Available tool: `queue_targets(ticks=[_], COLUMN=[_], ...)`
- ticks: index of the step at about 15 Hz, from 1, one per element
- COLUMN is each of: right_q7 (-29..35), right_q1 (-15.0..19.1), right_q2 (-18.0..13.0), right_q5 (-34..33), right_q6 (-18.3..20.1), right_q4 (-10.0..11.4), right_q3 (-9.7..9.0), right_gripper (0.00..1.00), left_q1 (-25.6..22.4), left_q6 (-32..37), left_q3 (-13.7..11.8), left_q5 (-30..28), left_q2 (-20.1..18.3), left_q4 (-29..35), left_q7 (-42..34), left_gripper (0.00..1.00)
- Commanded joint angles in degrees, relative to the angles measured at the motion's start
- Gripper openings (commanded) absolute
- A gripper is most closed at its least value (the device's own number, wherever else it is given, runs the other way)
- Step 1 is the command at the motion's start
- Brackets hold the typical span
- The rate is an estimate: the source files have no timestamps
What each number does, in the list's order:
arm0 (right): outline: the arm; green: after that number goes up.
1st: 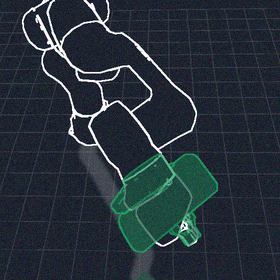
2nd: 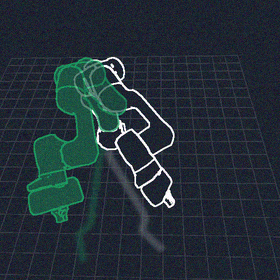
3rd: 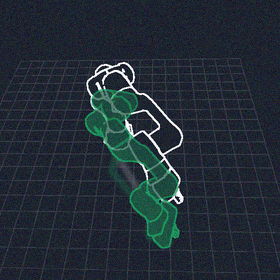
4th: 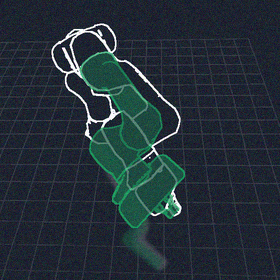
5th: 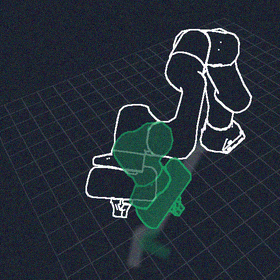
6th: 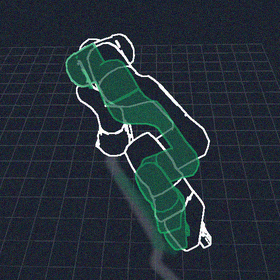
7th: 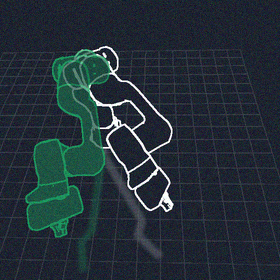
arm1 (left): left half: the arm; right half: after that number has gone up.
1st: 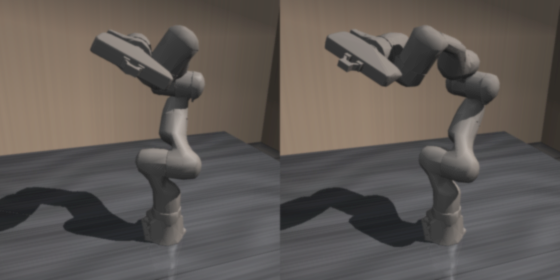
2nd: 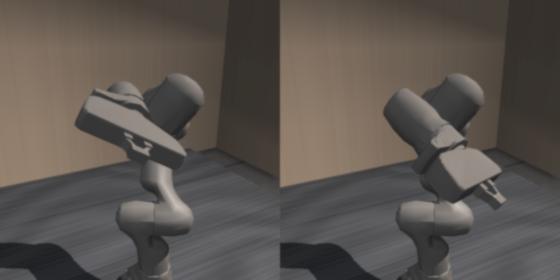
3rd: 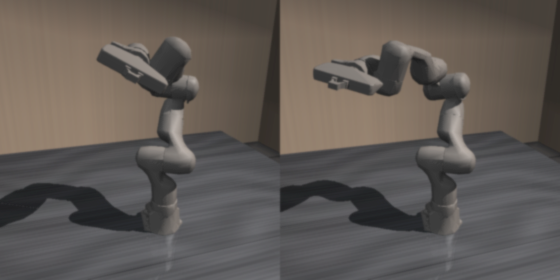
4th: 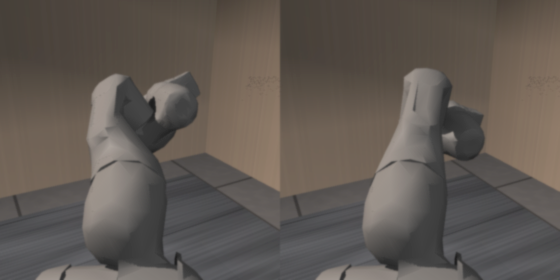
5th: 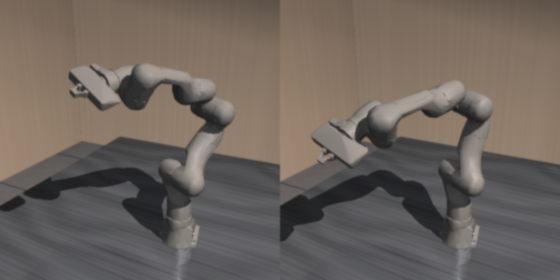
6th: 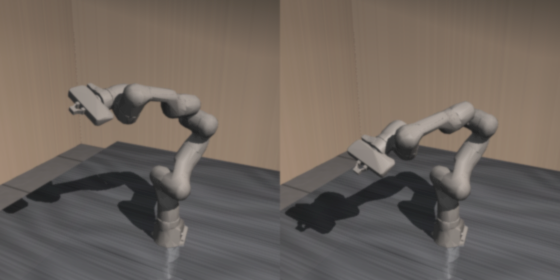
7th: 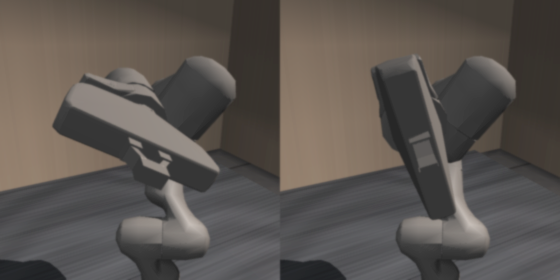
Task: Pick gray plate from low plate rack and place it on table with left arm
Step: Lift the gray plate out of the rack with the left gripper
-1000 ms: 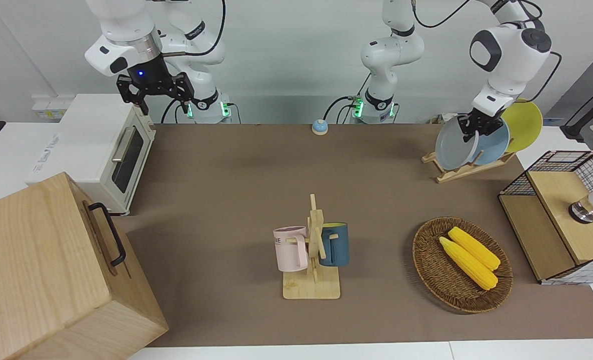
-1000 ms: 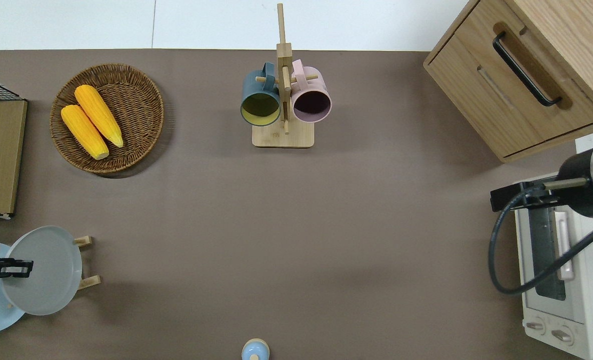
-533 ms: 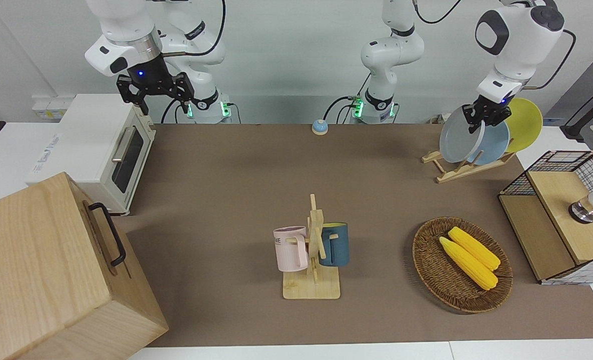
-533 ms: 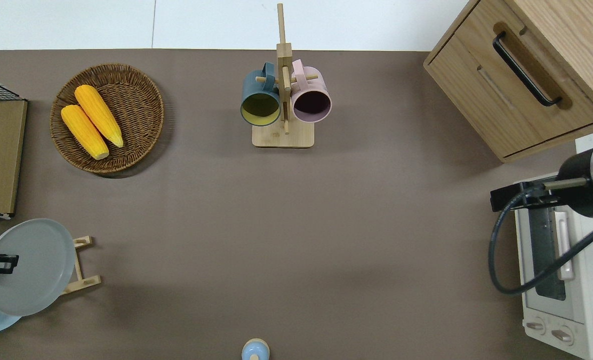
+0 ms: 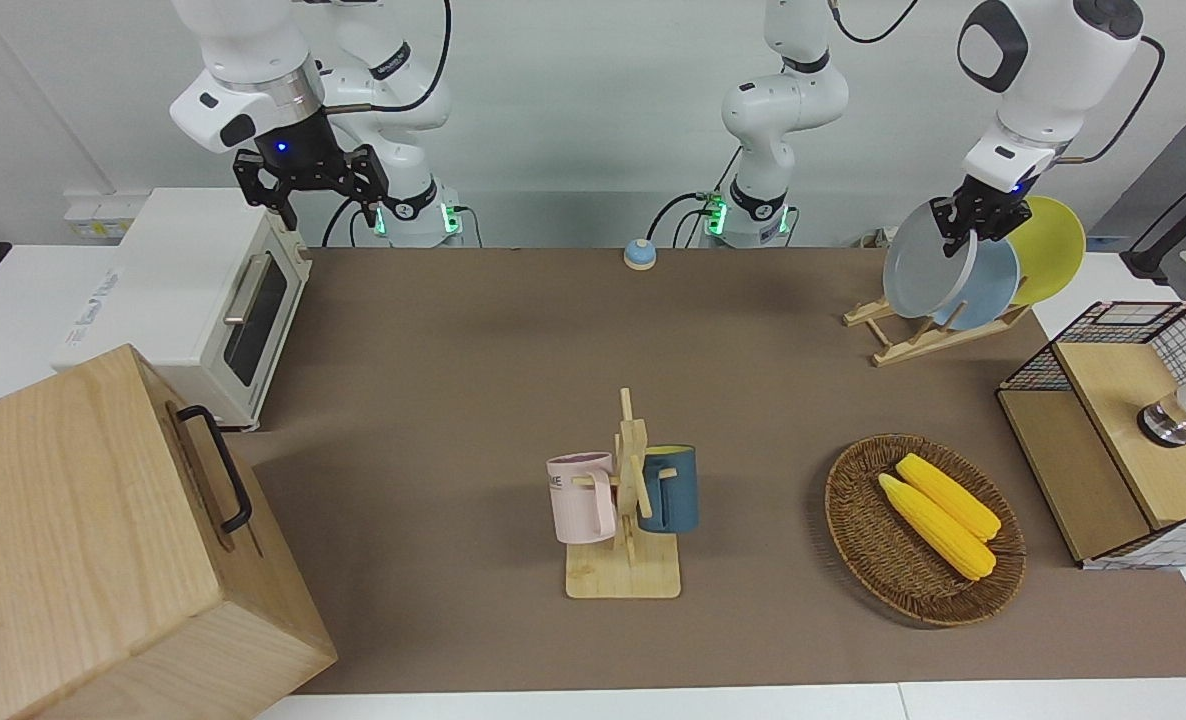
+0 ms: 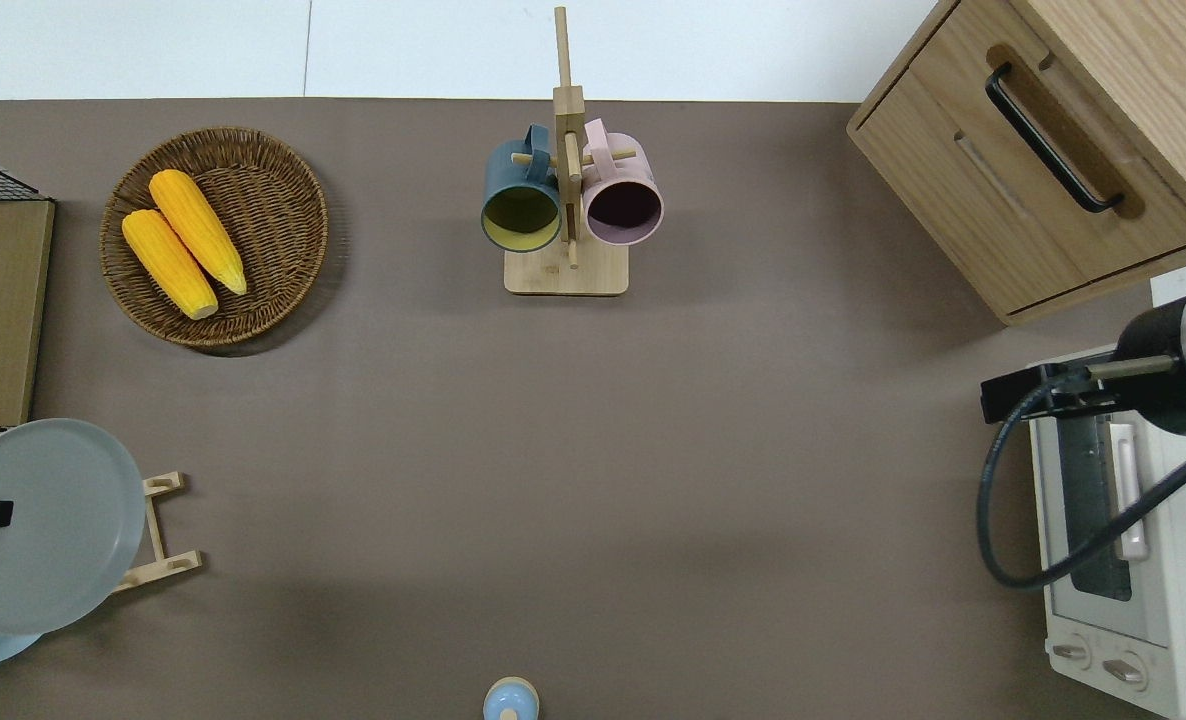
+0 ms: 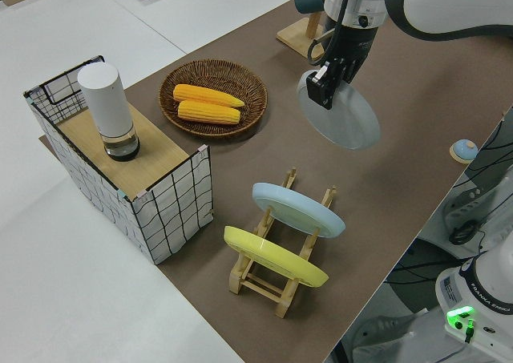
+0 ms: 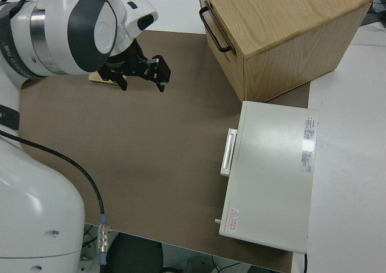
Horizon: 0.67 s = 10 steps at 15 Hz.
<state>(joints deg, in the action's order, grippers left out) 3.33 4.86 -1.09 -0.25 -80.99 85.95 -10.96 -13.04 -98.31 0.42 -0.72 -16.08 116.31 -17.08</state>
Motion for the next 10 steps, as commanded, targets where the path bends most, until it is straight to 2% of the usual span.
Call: queue_targets(ticks=[1, 5, 10], right_q7=[0.01, 0.01, -0.08], right_q1=[0.41, 0.41, 0.41], right_q2=[-0.14, -0.14, -0.14], right_q5=[0.43, 0.43, 0.43], right_q6=[0.83, 0.83, 0.83], right_q4=[-0.35, -0.35, -0.35], right_q3=[-0.29, -0.38, -0.29], right_gripper=[0.990, 0.987, 0.987], left_q1=[0.29, 0.21, -0.94], left_q6=[3.73, 5.32, 7.78], left_q3=[0.02, 0.64, -0.33], left_q5=[-4.46, -10.16, -21.41], left_q2=[0.97, 1.31, 4.21], left_q4=[-2.58, -2.50, -2.23], left_q7=[4.59, 9.60, 9.88], left_gripper=[0.00, 0.00, 0.00])
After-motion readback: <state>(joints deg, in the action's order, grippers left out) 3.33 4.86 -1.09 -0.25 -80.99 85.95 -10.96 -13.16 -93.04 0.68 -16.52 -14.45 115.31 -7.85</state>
